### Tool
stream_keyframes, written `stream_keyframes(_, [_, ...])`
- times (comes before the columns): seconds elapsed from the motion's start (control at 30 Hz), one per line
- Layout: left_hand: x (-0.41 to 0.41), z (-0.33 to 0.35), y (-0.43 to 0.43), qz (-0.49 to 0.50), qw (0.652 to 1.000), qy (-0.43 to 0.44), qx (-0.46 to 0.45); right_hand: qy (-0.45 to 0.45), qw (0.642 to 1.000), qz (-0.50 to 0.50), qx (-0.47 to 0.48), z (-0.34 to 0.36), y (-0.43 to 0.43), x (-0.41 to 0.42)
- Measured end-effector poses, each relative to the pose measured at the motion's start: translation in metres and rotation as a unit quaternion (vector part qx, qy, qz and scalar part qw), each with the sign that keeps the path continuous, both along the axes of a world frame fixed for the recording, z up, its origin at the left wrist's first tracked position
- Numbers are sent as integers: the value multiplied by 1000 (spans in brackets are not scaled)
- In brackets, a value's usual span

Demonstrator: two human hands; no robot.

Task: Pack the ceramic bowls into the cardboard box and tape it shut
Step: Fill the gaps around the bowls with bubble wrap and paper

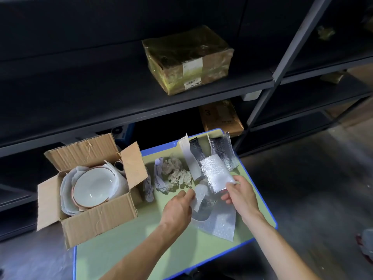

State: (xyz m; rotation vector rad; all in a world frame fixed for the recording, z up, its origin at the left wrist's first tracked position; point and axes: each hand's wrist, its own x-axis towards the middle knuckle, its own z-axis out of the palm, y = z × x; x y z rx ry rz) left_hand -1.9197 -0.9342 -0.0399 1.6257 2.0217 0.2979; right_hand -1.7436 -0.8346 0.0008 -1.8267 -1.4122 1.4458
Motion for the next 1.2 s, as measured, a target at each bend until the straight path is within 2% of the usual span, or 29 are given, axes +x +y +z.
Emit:
stream_keyframes(0.1, [0,-1,-6,-45,998,45,-12,-4,999,15,29,2,1,7])
stream_keyframes(0.2, [-4,-2,-12,-58,998,37,0,23,999,35,30,6,2,9])
stream_keyframes(0.33, [-10,13,-12,-2,998,-1,57,56,997,52,21,9,4,8])
stream_keyframes(0.4, [-12,31,-6,58,993,-45,88,61,996,63,27,14,7,7])
stream_keyframes(0.47, [-14,52,3,120,979,-129,104,64,994,82,28,20,11,5])
stream_keyframes(0.57, [-16,76,14,150,956,-222,119,86,987,136,26,31,13,-2])
stream_keyframes(0.77, [-24,78,15,104,968,-175,149,142,971,195,7,45,8,-16])
stream_keyframes(0.83, [-28,78,9,97,966,-181,160,119,968,218,23,47,7,-17])
stream_keyframes(1.0, [-36,83,0,152,951,-222,151,109,951,282,58,54,3,-23])
stream_keyframes(1.2, [-44,93,-11,158,939,-277,131,128,955,260,60,64,-3,-49])
